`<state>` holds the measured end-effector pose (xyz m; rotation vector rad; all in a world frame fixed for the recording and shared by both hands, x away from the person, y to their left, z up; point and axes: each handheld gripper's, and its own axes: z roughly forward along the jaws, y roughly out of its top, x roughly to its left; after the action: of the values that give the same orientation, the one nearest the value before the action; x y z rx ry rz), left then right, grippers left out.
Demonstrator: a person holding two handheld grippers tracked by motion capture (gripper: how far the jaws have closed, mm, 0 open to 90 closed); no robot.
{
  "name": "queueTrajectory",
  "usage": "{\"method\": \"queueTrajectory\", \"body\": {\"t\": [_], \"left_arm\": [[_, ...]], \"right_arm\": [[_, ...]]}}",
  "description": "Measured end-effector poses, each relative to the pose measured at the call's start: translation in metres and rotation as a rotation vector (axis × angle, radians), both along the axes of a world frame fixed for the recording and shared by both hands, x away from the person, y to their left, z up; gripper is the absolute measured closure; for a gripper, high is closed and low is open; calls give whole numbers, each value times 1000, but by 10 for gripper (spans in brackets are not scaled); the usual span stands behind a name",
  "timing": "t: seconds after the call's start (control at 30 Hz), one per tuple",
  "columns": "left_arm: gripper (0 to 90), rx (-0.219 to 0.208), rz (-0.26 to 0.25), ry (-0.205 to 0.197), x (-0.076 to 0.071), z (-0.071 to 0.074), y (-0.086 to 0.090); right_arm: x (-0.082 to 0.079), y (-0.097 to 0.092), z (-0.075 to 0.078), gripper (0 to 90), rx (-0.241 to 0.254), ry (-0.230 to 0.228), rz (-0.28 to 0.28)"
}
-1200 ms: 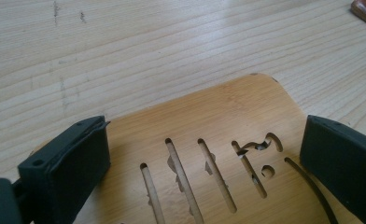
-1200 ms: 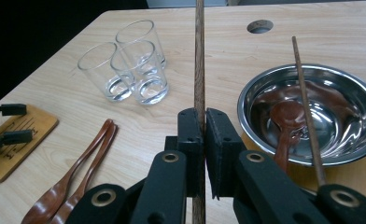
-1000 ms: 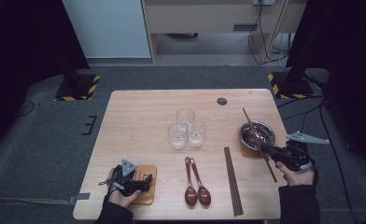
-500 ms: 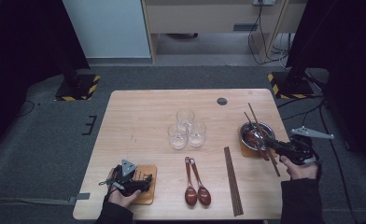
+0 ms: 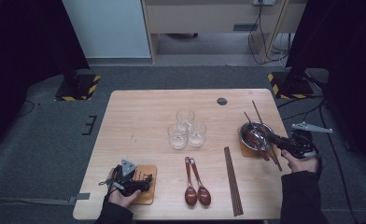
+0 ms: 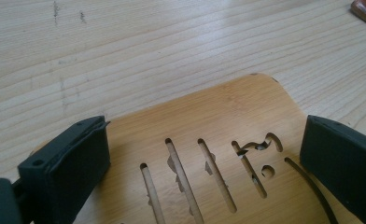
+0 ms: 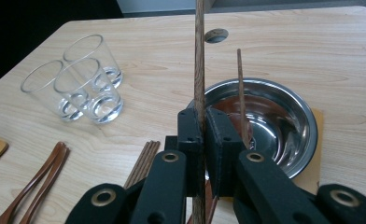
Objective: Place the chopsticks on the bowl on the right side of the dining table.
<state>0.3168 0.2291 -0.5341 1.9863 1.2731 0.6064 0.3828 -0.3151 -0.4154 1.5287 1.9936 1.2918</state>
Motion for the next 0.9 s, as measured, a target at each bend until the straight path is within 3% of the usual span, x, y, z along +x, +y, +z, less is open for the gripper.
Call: {"method": "queueTrajectory", "body": {"t": [0.67,0.9], "left_arm": [[6,-1,-1,1,0,0,0],[6,2,-1,0,0,0,0]], "right_arm": [[21,-21,-13,851,1,28,-44],[31,-25,-22,850,-23,49,-61]]}}
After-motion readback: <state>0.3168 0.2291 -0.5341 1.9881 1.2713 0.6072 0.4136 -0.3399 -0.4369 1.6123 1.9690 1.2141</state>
